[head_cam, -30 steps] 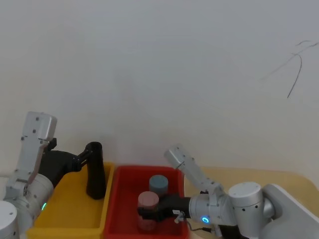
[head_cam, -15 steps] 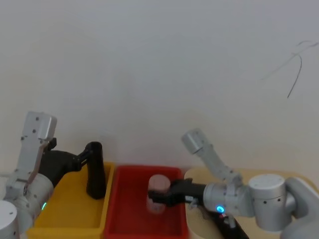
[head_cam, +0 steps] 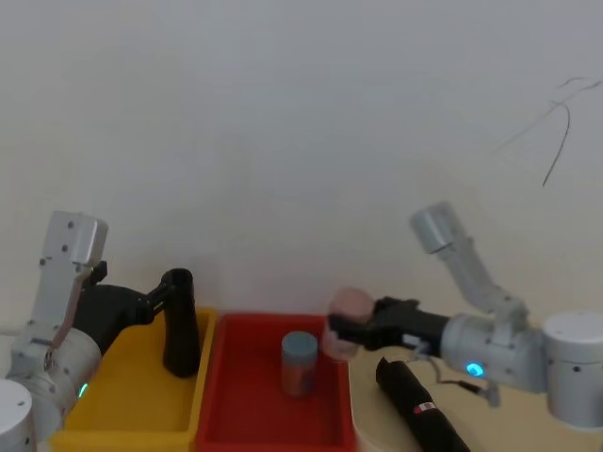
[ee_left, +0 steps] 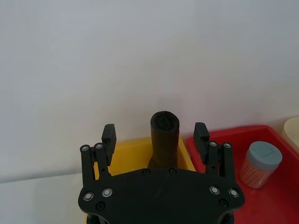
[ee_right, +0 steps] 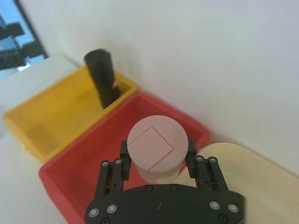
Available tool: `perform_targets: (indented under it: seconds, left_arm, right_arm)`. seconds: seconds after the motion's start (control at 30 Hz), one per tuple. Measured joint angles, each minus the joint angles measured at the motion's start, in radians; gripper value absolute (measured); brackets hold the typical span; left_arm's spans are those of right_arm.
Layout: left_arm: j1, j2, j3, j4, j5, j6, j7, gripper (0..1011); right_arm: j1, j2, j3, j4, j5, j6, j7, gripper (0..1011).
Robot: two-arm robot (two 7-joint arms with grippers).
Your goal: Pick up the garbage bag with the one hand and transfer it to the other hand.
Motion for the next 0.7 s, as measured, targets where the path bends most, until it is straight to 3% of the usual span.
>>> perform_targets:
  seconds: [0.4, 0.7]
  left_arm:
    - [0.0, 0.0, 0.0, 0.0, 0.0, 0.0, 0.0, 1001]
    - [0.0, 0.0, 0.0, 0.0, 0.0, 0.0, 0.0, 1001]
  right_arm:
    - [-0.067, 0.067, 0.095, -0.122, 0.014, 0.039, -0.104, 660]
    - [-0.093, 0.09, 0.128, -0.102, 0.002, 0.07, -0.164, 660]
